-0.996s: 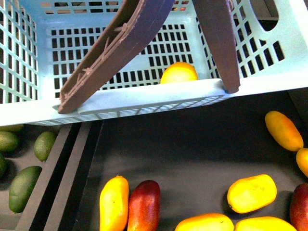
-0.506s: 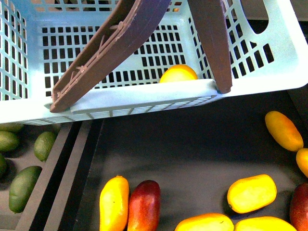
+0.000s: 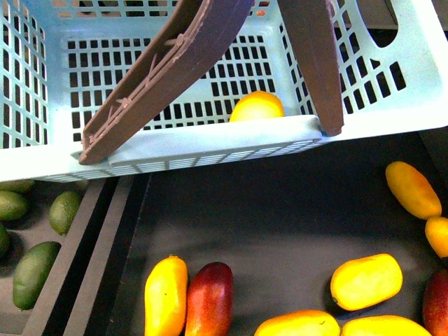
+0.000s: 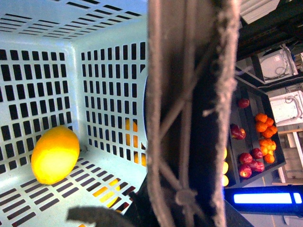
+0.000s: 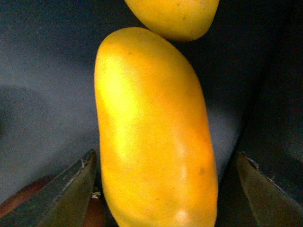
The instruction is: Pick lemon and mango into basket
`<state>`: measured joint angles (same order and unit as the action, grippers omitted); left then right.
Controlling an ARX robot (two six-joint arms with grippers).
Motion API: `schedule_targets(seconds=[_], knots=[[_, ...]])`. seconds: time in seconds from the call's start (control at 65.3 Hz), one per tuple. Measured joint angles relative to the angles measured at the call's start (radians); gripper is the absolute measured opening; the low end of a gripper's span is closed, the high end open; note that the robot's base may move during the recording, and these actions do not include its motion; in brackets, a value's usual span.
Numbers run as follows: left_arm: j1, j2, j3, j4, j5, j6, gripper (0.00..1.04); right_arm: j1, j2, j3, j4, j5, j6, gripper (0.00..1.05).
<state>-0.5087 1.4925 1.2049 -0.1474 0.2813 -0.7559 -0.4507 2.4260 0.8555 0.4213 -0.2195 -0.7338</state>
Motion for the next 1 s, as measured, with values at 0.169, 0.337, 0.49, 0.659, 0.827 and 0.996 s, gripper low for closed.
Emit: schedule_targets(seconds=[0.169,0.337,0.49,0.659,0.827,0.996], knots=[[0.000,0.000,0.000,0.000,0.000,0.000,0.05,-0.021,-0.005,-0.034,0.028,-0.018,0.010,0.55],[0.000,0.000,0.000,0.000,0.000,0.000,0.05,-0.041,-0.080,-0.099,0.060,-0.087,0.070,0.52],[0.000,0.000,0.000,0.000,0.003,0.000,0.05,-0.050,-0.282,-0.190,0.082,-0.201,0.156,0.52],[0.000,0.000,0.000,0.000,0.003,0.000,0.05,-0.038,-0.570,-0.296,0.050,-0.335,0.265,0.52],[0.000,0.000,0.000,0.000,0.000,0.000,0.05,-0.002,-0.938,-0.360,-0.027,-0.450,0.460,0.52],[0.000,0.000,0.000,0.000,0.000,0.000,0.05,0.080,-1.253,-0.342,-0.083,-0.446,0.636,0.52]])
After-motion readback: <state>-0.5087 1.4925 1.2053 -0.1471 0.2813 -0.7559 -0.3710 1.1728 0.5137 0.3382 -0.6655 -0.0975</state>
